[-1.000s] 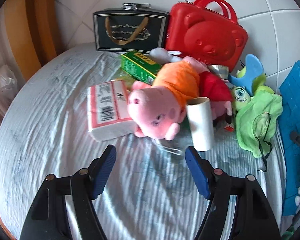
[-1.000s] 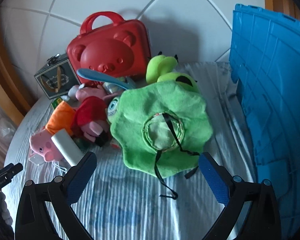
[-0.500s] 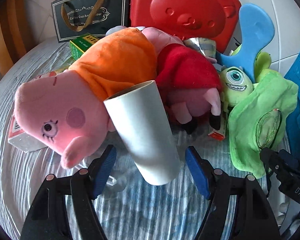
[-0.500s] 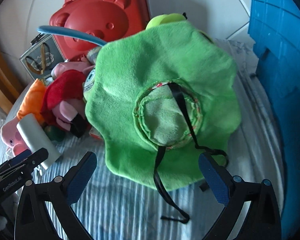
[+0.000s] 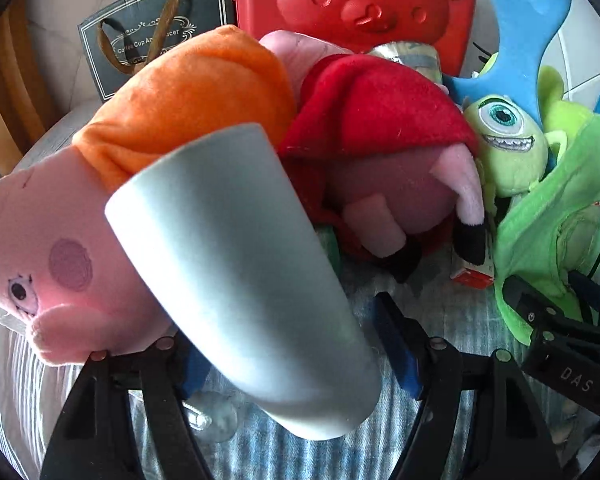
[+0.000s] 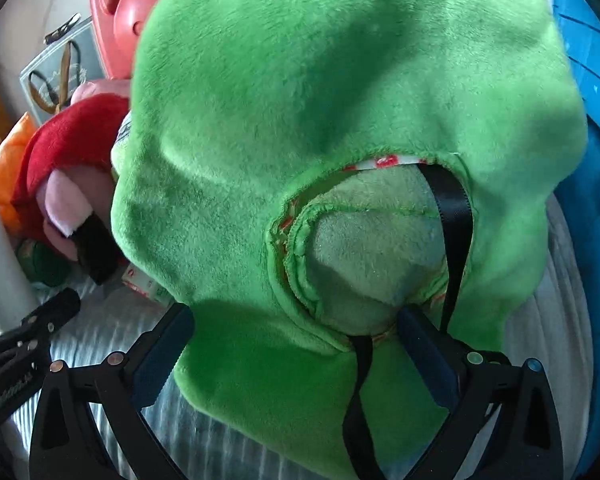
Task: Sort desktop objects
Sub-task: 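Grasp white cardboard tube with left tool while right tool grasps green plush hat, then carry cardboard tube in left tool while right tool carries green hat over crate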
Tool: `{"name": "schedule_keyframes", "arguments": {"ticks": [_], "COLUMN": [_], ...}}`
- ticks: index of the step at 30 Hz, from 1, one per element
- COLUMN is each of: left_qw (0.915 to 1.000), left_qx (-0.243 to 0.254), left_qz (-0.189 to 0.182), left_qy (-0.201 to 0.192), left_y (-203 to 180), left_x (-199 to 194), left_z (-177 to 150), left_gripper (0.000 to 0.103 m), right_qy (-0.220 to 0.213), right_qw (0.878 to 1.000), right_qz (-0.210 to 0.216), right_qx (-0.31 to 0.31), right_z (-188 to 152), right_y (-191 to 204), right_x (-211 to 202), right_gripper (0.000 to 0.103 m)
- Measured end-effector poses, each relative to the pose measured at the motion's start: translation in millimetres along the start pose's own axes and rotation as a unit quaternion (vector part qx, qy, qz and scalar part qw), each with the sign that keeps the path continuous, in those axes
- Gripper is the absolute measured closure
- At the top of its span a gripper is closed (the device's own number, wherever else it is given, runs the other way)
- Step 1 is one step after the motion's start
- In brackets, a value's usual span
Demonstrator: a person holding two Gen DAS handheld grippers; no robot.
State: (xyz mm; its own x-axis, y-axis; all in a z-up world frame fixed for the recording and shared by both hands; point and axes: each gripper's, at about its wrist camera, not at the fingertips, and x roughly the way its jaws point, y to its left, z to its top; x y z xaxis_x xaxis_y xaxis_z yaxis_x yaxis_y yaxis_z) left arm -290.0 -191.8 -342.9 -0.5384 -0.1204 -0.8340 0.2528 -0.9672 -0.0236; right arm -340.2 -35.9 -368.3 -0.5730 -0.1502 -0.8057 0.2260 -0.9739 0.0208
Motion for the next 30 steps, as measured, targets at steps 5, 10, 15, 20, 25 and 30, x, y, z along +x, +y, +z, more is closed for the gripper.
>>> {"name": "schedule_keyframes", "arguments": {"ticks": [5,10,15,20,25,30], "left_qw": [0.9999,0.9998,0.999,0.9976,0.9952,0.9927], "left_qx": [0.013,0.017,0.045,0.062,0.066,0.056], "left_qz": [-0.008,-0.01,0.002,0.008,0.007,-0.013], "left_qy": [0.005,0.003,0.005,-0.029,-0.073,-0.106], "left_y": [-3,-1,-4,-9,-8,2], "left_x": [5,-2,-16,-50,-92,-136], "left_z": [0,3,-1,-6,1,-11], "left_gripper": [0.0,0.034,0.049,0.054,0.06,0.06], "right_qy": [-0.004,0.011,0.0,-0.012,-0.084,-0.157], "right_qw": [1.0,1.0,0.999,1.0,0.996,0.985], "right_qz": [-0.019,-0.017,-0.03,0.009,0.041,0.057], "right_qx": [0.005,-0.006,-0.015,-0.009,-0.008,-0.033], "right_z": [1,5,1,0,0,17], "right_y": [3,3,-2,-11,-14,16], "right_x": [2,2,-17,-45,-99,-161], "right_gripper": [0.0,0.001,0.052,0.08,0.084,0.084]}}
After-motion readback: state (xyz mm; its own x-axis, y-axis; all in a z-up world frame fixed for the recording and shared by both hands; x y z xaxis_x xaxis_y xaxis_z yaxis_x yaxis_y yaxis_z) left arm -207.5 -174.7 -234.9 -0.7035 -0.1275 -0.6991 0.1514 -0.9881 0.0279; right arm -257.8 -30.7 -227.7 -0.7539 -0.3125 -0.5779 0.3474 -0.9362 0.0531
